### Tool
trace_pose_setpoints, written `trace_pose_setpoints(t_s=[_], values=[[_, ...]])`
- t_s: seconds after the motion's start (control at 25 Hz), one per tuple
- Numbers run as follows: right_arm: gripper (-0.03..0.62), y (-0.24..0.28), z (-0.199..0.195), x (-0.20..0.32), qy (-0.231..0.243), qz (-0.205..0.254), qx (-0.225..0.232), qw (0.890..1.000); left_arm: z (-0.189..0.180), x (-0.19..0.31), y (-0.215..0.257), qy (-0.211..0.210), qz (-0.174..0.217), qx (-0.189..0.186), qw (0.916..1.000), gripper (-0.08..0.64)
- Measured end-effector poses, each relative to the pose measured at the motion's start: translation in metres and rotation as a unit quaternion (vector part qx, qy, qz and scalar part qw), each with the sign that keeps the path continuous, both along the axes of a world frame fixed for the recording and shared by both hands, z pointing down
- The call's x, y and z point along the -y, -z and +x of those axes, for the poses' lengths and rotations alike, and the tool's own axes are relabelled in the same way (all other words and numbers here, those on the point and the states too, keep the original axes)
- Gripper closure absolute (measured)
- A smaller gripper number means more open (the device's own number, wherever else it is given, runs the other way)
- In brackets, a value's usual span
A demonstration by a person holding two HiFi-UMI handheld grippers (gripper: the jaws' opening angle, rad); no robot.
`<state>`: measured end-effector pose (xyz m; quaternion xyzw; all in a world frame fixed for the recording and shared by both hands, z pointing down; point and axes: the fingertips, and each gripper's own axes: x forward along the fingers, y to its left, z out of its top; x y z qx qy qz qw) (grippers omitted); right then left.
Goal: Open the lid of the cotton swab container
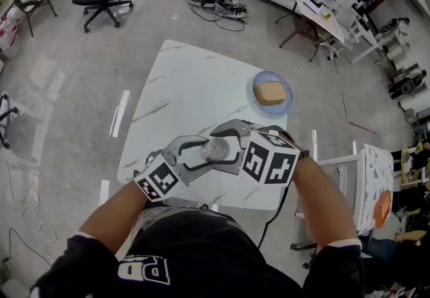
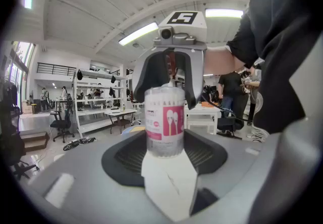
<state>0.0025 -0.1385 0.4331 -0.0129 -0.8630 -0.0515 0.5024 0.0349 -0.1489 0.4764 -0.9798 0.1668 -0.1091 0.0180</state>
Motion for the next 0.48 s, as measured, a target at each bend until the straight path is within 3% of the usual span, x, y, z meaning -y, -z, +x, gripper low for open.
trace_pose_setpoints(t_s=[0.48], values=[[0.333,0.029,-0.002,0.011,-0.034,0.013,0.081,0.996,-0.009,0.007,0.008,0.013,-0.007,-0.018,0.9997,0.276]])
